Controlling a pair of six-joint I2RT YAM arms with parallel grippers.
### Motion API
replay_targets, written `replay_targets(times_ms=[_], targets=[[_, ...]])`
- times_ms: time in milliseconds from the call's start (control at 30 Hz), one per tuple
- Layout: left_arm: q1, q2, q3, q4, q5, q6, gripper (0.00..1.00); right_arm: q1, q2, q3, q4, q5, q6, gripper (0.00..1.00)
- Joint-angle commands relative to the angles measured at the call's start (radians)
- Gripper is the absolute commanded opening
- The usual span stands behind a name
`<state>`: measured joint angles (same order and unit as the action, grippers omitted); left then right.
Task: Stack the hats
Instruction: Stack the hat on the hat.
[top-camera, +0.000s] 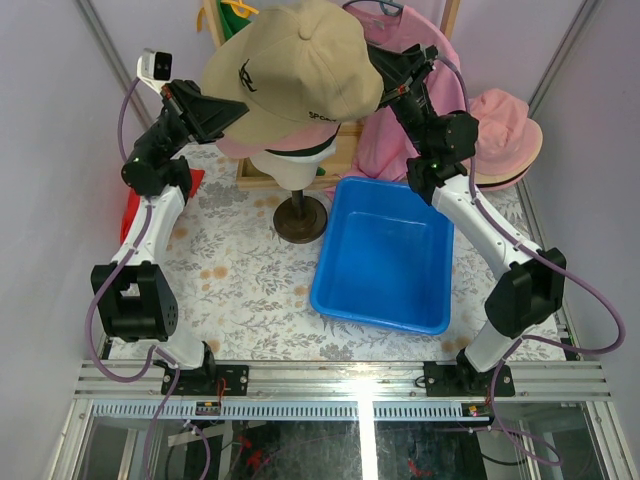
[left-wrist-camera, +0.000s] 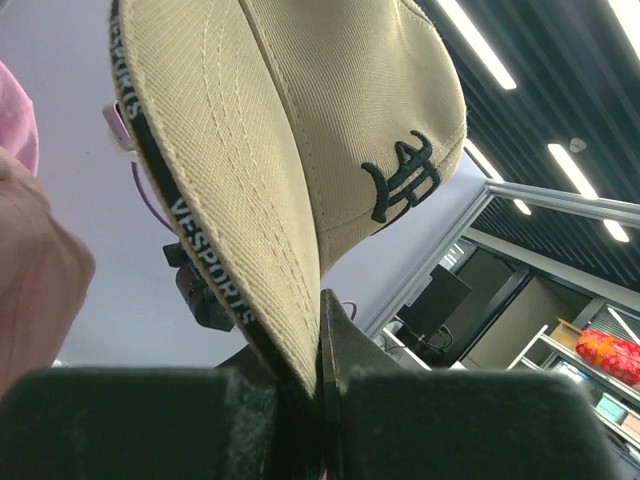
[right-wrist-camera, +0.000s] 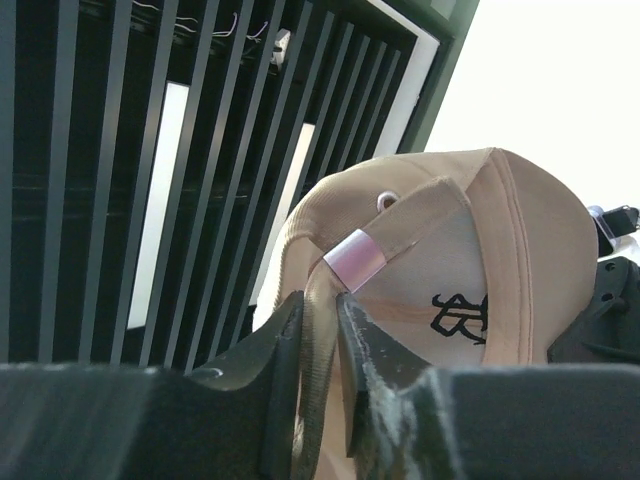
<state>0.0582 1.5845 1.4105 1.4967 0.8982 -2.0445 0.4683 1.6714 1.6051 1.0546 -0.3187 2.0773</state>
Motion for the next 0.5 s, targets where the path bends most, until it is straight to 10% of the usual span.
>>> replay_targets(times_ms=[0,467], targets=[[0.035,-0.027,-0.025,0.063,-0.051,-0.341,0.0,-0.016,-0.013,0.019,0.052,-0.021,-0.008,0.21],[0.104,-0.001,-0.103,0.088,-0.223,-0.413,0.0,-0.047,0.025,0.055,-0.065,-0.062,-0.168,0.06]])
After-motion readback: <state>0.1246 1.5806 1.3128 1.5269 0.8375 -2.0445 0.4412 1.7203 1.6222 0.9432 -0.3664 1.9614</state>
